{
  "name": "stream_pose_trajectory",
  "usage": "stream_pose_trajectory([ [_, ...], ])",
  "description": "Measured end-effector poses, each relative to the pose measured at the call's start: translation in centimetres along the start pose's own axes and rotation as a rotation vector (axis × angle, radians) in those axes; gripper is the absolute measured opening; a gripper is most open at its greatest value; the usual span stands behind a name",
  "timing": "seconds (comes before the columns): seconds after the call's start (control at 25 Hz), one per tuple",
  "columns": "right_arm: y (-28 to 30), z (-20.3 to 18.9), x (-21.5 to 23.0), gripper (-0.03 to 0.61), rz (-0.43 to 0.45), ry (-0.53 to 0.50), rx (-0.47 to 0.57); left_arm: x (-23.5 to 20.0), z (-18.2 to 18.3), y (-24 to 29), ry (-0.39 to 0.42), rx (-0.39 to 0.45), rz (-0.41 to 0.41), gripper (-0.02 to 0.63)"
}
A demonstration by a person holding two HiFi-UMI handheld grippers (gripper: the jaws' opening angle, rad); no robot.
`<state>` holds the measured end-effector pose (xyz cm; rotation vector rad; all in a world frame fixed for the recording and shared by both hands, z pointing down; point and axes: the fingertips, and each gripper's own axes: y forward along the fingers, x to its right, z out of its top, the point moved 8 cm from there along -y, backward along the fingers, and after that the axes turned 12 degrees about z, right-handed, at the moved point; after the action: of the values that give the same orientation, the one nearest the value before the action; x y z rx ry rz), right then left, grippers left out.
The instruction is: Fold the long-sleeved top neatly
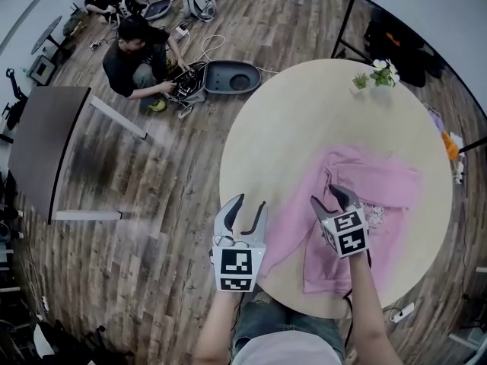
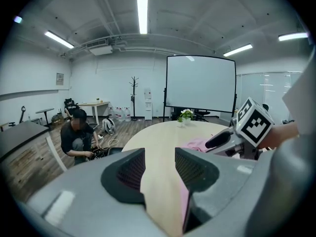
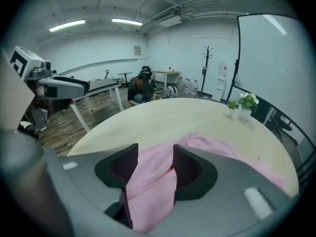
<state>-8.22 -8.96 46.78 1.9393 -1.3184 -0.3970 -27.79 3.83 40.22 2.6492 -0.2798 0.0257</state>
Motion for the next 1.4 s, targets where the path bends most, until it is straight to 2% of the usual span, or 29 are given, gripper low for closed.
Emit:
stream_pose_trajectory([
  [0.28,-2.3,1.0,-6.8,0.241,0.132,-0.122,0.042,-0.7,-0.6,-5.0,-0.041,0.013,0.101,0.190],
  [0.56,-3.1,0.4,-12.8,0.225,0.264,-0.252,0.033,-0.6,-2.2,-9.6,-0.073,0.018,0.188,0.190],
  [1.12,-1.6,-3.4,-21.9,0.225,0.488,-0.487,-0.122,-2.1,-6.8,-16.7,-0.157,-0.009,0.330,0.190],
  [1.4,-0.1,-6.1,-24.5,0.225,0.531,-0.571,-0.221,-2.7,-8.4,-19.0,-0.182,-0.015,0.368,0.190],
])
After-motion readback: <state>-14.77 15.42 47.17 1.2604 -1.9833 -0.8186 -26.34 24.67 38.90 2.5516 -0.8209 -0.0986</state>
